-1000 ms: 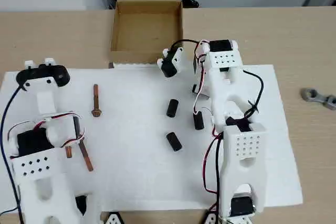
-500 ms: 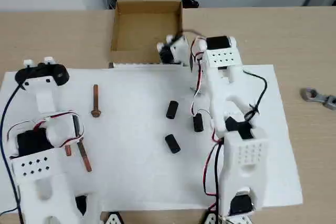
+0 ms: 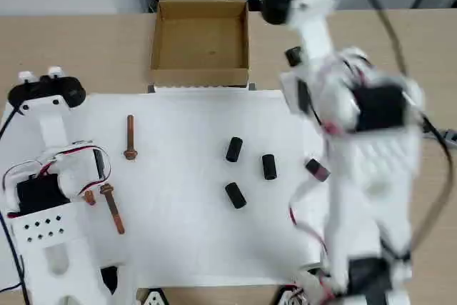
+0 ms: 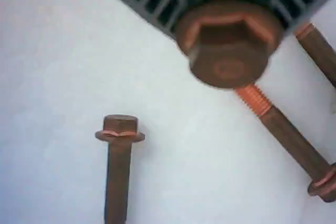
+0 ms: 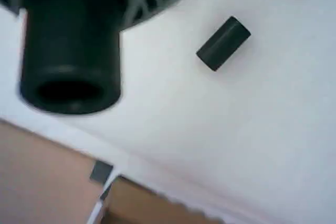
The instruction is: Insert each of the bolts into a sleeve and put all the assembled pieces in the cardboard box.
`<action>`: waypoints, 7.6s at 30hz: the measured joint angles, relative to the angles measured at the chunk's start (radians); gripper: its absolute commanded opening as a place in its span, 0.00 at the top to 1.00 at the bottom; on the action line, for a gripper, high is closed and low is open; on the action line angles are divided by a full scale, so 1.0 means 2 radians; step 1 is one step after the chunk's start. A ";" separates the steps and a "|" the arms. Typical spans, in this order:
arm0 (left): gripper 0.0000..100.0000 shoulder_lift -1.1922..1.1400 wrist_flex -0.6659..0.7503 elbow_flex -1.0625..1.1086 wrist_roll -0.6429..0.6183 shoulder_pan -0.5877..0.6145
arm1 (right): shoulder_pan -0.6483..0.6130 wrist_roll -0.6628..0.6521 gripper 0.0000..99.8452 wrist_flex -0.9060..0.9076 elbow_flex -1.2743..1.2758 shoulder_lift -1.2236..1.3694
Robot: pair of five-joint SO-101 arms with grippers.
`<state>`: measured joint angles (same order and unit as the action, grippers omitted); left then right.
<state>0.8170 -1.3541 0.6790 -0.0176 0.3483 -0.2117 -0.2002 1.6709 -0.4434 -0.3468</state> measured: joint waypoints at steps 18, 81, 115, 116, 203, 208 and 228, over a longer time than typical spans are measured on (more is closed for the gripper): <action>0.99 0.000 0.113 -0.055 -0.084 -0.083 | -0.002 0.022 1.00 -0.231 0.699 -0.506; 0.99 -0.064 0.261 -0.114 -0.222 -0.361 | -0.234 0.045 1.00 -0.547 0.839 -0.490; 0.99 -0.064 0.268 -0.110 -0.220 -0.333 | -0.171 0.081 1.00 -0.495 0.847 -0.601; 0.99 -0.064 0.269 -0.107 -0.220 -0.339 | -0.173 0.081 1.00 -0.497 0.847 -0.601; 0.99 -0.055 0.245 -0.153 -0.262 -0.433 | -0.165 0.085 1.00 -0.509 0.868 -0.605; 0.99 -0.055 0.245 -0.153 -0.262 -0.420 | -0.164 0.085 1.00 -0.509 0.868 -0.605; 0.99 -0.054 0.270 -0.117 -0.262 -0.431 | -0.163 0.085 1.00 -0.509 0.868 -0.605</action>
<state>0.7081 -0.8140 0.4457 -0.5424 -0.5140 -0.5370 -0.0299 0.6521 1.2935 -1.5574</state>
